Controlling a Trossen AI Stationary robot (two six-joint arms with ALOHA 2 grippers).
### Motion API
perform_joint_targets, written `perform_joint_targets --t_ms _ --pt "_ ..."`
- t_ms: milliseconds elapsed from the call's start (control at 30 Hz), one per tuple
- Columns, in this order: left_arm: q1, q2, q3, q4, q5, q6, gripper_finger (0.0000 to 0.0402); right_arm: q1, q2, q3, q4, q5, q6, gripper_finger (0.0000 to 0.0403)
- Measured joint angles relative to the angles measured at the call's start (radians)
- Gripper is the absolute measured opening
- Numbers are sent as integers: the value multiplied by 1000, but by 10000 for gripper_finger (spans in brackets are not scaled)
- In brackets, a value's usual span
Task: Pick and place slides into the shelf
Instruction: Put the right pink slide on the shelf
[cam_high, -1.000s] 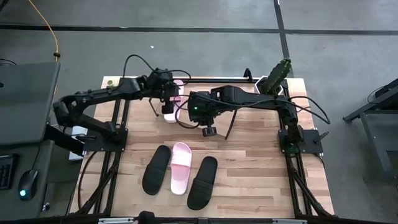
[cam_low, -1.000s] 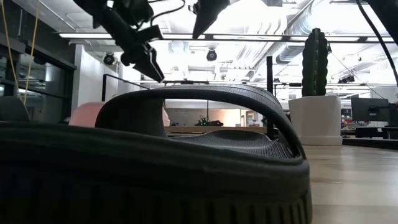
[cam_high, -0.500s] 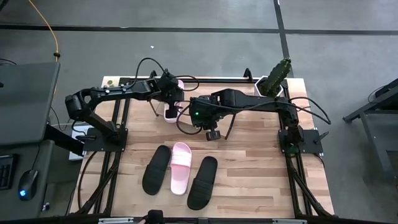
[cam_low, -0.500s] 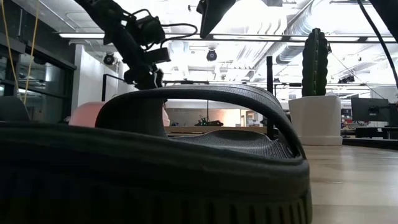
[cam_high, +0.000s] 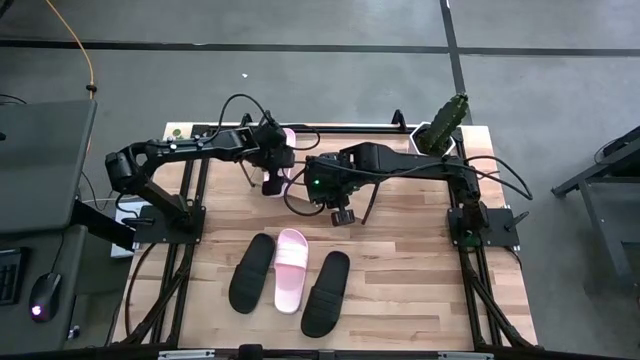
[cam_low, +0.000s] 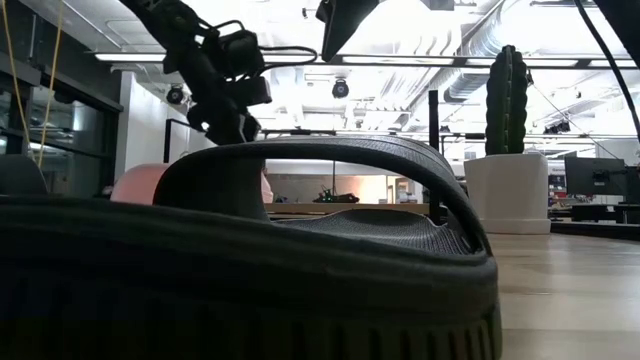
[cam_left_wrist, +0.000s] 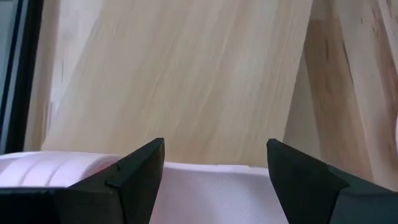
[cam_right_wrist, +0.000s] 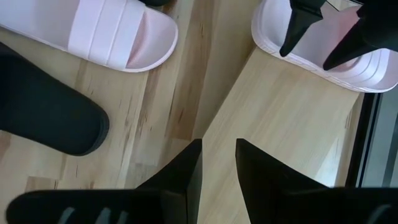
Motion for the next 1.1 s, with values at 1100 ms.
perform_joint_targets --t_ms 1100 --pt "-19 100 2 -61 -158 -31 264 1 0 0 1 -1 0 87"
